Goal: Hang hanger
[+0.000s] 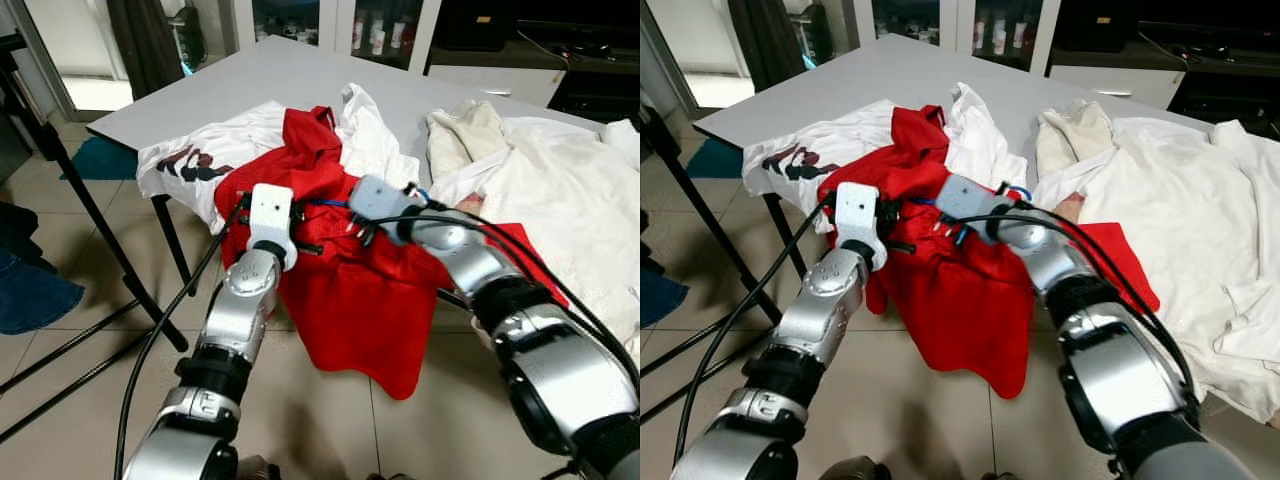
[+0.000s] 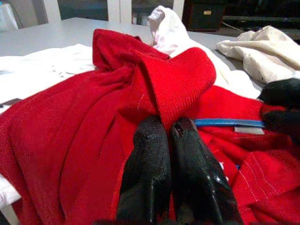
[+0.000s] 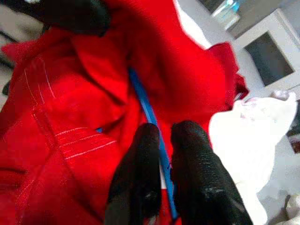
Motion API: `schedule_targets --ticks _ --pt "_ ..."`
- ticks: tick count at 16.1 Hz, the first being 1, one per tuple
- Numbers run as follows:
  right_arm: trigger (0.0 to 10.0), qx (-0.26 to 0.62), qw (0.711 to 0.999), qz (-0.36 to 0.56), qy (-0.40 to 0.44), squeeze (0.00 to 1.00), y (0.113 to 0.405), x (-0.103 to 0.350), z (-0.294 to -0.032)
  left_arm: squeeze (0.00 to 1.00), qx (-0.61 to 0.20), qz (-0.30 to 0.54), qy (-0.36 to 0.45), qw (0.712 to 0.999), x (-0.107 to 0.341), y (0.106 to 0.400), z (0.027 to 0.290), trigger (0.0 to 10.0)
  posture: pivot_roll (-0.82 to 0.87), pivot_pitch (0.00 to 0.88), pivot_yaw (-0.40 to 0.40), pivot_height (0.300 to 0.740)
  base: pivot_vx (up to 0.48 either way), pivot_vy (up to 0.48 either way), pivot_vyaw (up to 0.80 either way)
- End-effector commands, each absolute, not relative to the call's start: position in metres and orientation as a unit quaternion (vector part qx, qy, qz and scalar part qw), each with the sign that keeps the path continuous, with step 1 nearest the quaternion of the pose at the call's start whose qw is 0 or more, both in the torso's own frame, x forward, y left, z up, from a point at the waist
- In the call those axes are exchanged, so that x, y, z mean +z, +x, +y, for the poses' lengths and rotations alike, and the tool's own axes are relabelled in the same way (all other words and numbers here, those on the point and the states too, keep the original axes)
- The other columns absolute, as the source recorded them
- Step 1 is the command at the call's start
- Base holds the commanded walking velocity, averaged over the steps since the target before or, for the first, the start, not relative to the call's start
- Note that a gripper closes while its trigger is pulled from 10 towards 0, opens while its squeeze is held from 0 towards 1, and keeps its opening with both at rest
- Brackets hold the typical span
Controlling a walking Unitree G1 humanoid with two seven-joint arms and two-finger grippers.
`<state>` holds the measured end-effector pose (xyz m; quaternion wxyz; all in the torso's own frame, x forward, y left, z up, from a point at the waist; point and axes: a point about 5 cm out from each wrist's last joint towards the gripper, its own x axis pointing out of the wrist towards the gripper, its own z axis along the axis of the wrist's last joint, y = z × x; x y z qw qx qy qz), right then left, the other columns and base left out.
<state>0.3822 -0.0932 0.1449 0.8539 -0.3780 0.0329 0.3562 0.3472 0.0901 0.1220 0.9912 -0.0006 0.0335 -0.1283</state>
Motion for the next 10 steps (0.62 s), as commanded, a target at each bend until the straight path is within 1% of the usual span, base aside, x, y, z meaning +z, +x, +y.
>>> schedule_targets --ticks 1,2,3,4,5,6,8,10 --pt "10.0 0.35 0.845 0.047 -0.401 1.0 0.385 0.145 -0.092 0.0 -0.125 0.029 0.002 0.992 0.126 0.347 0.091 10.0 0.13 0.016 -0.009 0.74 0.0 0.0 0.0" --pt "10.0 0.351 0.843 0.054 -0.403 1.0 0.385 0.143 -0.091 0.0 -0.121 0.026 0.001 0.992 0.127 0.347 0.093 10.0 0.13 0.016 -0.009 0.74 0.0 0.0 0.0" --pt "10.0 0.348 0.84 0.065 -0.412 0.96 0.385 0.14 -0.09 0.0 -0.116 0.023 0.0 0.993 0.13 0.347 0.096 10.0 0.14 0.016 -0.013 0.74 0.0 0.0 0.0" --pt "10.0 0.344 0.839 0.072 -0.415 0.41 0.385 0.138 -0.09 0.0 -0.113 0.022 -0.001 0.993 0.131 0.347 0.097 10.0 0.14 0.015 -0.014 0.74 0.0 0.0 0.0" --pt "10.0 0.337 0.838 0.08 -0.422 0.07 0.386 0.136 -0.09 0.0 -0.111 0.021 -0.001 0.994 0.131 0.347 0.098 10.0 0.14 0.014 -0.016 0.74 0.0 0.0 0.0" --pt "10.0 0.324 0.838 0.095 -0.428 0.0 0.386 0.132 -0.091 0.0 -0.11 0.021 -0.001 0.994 0.131 0.346 0.099 10.0 0.14 0.014 -0.016 0.74 0.0 0.0 0.0" --pt "10.0 0.282 0.857 0.129 -0.412 0.0 0.388 0.127 -0.097 0.0 -0.112 0.021 -0.001 0.994 0.132 0.345 0.098 10.0 0.13 0.014 -0.016 0.74 0.0 0.0 0.0" --pt "10.0 0.261 0.871 0.145 -0.389 0.0 0.389 0.125 -0.1 0.0 -0.113 0.021 -0.001 0.993 0.132 0.345 0.097 10.0 0.14 0.02 -0.015 0.74 0.0 0.0 0.0"
